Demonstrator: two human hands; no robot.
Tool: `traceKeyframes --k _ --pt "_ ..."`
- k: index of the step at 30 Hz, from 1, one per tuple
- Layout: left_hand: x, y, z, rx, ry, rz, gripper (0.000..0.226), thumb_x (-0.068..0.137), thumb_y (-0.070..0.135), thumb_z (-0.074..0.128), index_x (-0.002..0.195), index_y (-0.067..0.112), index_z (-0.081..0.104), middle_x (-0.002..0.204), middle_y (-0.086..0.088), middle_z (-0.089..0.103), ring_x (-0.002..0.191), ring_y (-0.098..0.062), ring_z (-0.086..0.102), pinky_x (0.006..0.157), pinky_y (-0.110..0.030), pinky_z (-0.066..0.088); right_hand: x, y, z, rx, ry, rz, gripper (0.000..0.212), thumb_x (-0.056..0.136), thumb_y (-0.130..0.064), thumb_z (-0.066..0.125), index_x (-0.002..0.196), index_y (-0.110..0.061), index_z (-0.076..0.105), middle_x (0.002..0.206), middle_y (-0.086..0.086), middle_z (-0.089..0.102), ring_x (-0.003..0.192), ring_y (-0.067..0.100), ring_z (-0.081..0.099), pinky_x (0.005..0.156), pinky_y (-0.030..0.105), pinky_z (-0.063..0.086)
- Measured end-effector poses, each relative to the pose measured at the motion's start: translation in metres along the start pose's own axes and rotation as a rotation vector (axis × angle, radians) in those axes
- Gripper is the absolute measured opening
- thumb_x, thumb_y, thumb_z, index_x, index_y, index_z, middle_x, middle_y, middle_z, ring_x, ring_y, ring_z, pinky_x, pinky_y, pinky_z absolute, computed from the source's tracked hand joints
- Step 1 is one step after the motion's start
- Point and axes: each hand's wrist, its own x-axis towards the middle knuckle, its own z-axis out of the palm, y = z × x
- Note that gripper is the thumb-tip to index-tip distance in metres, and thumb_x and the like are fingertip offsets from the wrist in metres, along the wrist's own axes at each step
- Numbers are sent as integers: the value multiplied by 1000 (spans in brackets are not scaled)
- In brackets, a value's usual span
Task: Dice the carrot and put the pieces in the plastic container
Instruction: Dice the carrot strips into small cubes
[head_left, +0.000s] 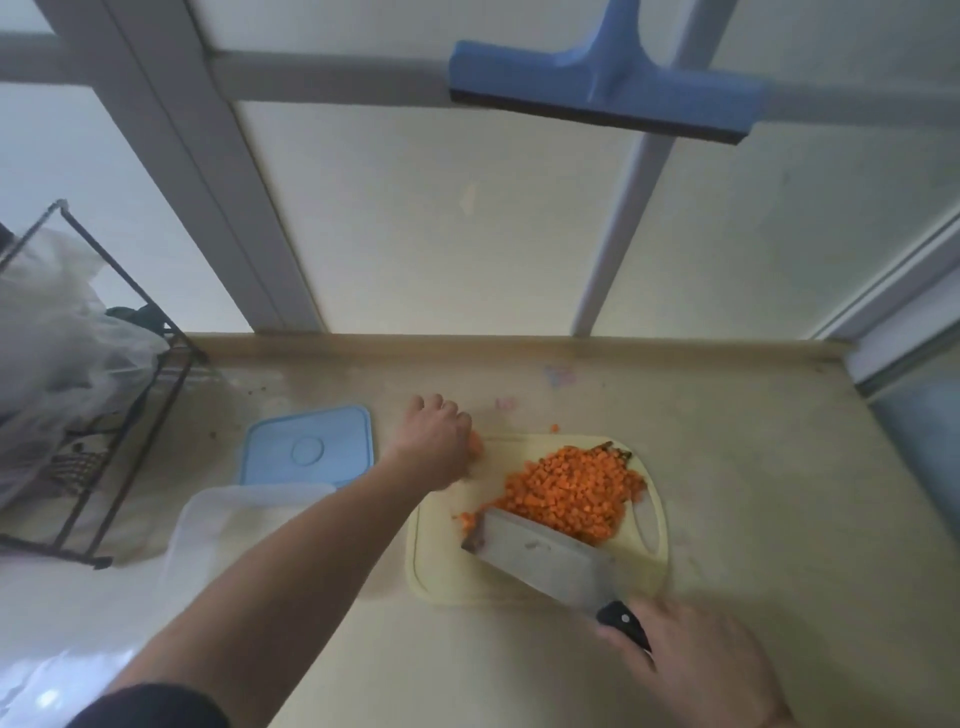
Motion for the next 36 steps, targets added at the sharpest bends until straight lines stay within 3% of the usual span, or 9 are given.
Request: traceKeyframes --k 3,9,12,15,18,22,26,31,36 --pt "-6 -1 4 -143 7 -10 31 102 31 46 128 17 55 123 -6 60 114 -26 54 95 -36 42 -2 -1 -1 -7 -13 23 123 42 -81 -36 133 -41 37 112 -7 68 102 12 66 75 29 49" --pt "-25 -1 18 -349 84 -75 18 98 13 48 112 11 60 106 -7 61 101 -28 56 80 -35 43 -8 7 -2 18 73 36 75 78 -83 6 122 -38 46 115 -14 66 106 10 64 76 27 47" --pt "-47 3 34 -479 155 -91 19 93 3 52 104 13 65 95 -6 61 94 -28 58 72 -37 47 -13 16 5 100 205 75 95 65 -86 -14 114 -43 55 104 -21 70 93 4 68 69 23 53" --pt "-71 14 46 -664 256 -176 20 94 5 54 102 12 71 94 -9 67 87 -33 61 67 -39 49 -18 21 12 224 208 132 74 75 -88 11 76 -35 63 63 -16 67 60 6 67 45 25 51" --pt "-89 29 48 -813 362 -292 14 97 19 60 95 13 72 89 -10 68 81 -32 62 64 -36 46 -24 18 13 310 192 228 47 75 -77 46 73 -31 57 56 -12 59 63 9 66 52 23 49" --pt "-116 54 66 -990 408 -453 15 95 32 69 94 19 76 86 -2 69 84 -23 63 66 -25 35 -25 12 2 511 212 259 31 76 -67 52 74 -36 54 50 -9 55 55 8 57 49 21 43" --pt "-139 71 93 -1028 336 -509 18 95 38 68 101 23 77 96 2 70 96 -19 63 74 -24 40 -21 8 -5 642 163 179 44 72 -78 40 79 -39 59 49 -10 53 58 3 55 58 20 44" --pt "-151 75 112 -998 461 -398 9 85 28 79 91 30 73 80 11 64 76 -13 60 67 -18 37 -11 -5 -3 783 -49 41 26 86 -41 63 66 -26 57 48 -1 44 44 5 39 48 23 32" --pt "-154 85 122 -787 539 -453 22 91 46 59 83 30 72 71 12 61 69 -16 55 66 -29 34 2 -24 9 882 -203 6 39 93 -36 57 64 -12 53 45 -1 47 44 7 40 51 25 35"
